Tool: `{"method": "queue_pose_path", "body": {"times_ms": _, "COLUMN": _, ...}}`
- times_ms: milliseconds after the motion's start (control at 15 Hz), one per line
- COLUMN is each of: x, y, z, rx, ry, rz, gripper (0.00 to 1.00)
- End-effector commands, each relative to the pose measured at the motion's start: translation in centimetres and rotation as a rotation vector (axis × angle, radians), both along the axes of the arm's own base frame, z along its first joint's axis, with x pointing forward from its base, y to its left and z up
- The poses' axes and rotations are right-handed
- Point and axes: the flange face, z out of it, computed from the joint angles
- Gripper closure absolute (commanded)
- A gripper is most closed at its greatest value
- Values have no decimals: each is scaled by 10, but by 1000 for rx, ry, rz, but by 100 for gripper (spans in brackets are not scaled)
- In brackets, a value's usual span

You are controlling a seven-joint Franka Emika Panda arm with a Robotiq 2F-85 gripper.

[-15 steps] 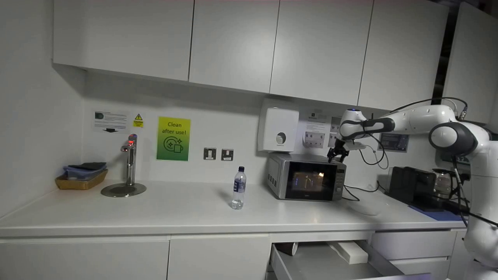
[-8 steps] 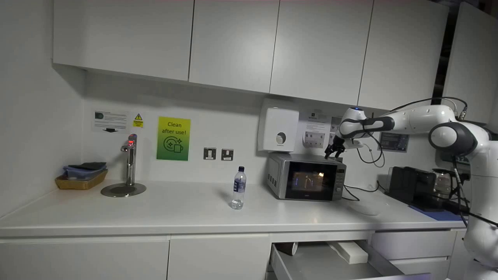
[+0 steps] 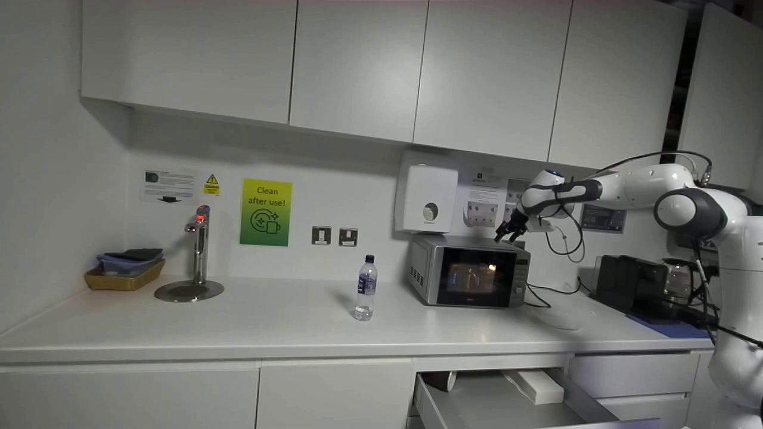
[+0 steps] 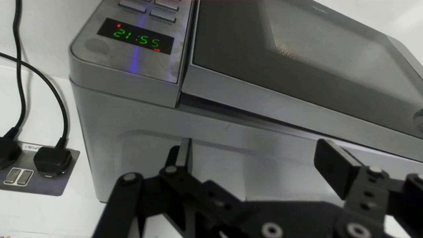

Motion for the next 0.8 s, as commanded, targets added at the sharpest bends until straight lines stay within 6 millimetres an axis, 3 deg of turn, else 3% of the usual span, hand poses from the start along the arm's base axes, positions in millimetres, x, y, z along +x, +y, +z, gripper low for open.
{"method": "queue_pose_path", "body": {"times_ms": 0, "x": -3, "y": -9, "z": -12, "rx": 30, "ry": -25, "rz": 24, "gripper": 0}}
{"method": "queue_pose_path", "body": {"times_ms": 733, "x": -6, "y": -5, "z": -36, "rx": 2, "ry": -2, "rz": 157, "gripper": 0}}
